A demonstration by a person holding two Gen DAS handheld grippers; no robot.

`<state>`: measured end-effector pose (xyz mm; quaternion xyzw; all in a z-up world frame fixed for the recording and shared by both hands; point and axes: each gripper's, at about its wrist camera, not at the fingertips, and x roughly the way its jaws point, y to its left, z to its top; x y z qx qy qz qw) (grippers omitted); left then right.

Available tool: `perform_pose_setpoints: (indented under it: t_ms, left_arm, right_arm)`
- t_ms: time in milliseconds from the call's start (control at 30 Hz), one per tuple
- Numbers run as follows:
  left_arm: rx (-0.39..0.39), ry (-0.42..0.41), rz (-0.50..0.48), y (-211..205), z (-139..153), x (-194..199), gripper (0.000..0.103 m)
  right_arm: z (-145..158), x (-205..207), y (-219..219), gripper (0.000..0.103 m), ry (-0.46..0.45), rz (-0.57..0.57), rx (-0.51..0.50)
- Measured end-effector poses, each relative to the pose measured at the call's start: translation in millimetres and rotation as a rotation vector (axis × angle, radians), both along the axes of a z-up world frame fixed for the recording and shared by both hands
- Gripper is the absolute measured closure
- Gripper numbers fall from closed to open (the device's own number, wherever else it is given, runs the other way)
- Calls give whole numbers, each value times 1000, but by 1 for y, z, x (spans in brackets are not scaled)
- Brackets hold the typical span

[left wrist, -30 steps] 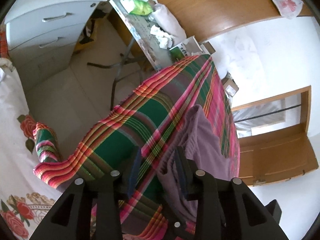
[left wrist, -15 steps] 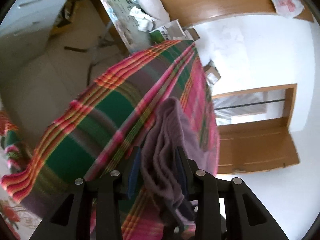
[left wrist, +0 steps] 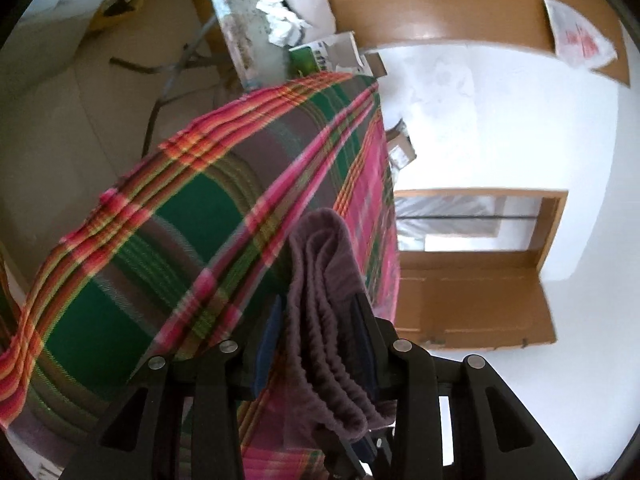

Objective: Fold clothes

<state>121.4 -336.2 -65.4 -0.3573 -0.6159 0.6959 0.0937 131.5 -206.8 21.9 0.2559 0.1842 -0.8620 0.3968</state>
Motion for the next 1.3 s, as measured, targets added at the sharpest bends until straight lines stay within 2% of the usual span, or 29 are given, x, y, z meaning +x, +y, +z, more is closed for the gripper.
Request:
perform_pose_setpoints:
  t_ms: [167,300,333,367,400,433,833,1100,1300]
  left_arm:
    - [94,42,3,-2,-4,3,65]
    - [78,43,4,-3,0,4,65]
    - [70,40,-2,-2,1,2,62]
    - [61,36,-9,-2,1,1,54]
    - [52,32,-15,-1,2,0,38]
    - [44,28,-21,0,3,-2,35]
    - [-51,-17,-121,12,9,-26,35]
    - [-49,-16,-208,20,8,-60,36]
    - [-54,-24,-231,22,7,-72,38]
  right_arm:
    - [-3,-12,-2,92,-14,5,0]
    - [-4,-14,-3,92,-17,10,1]
    - [-5,-14,-3,92,-20,12,2]
    - [-6,-15,-3,92,-21,13,2]
    - [-6,-15,-3,92,-20,15,2]
    - [-7,-16,-2,92,-20,16,2]
    - [-8,-18,-1,92,-23,22,-12]
    - [-8,-17,4,92,-25,29,-26]
    - [-9,-17,8,92,-31,29,-38]
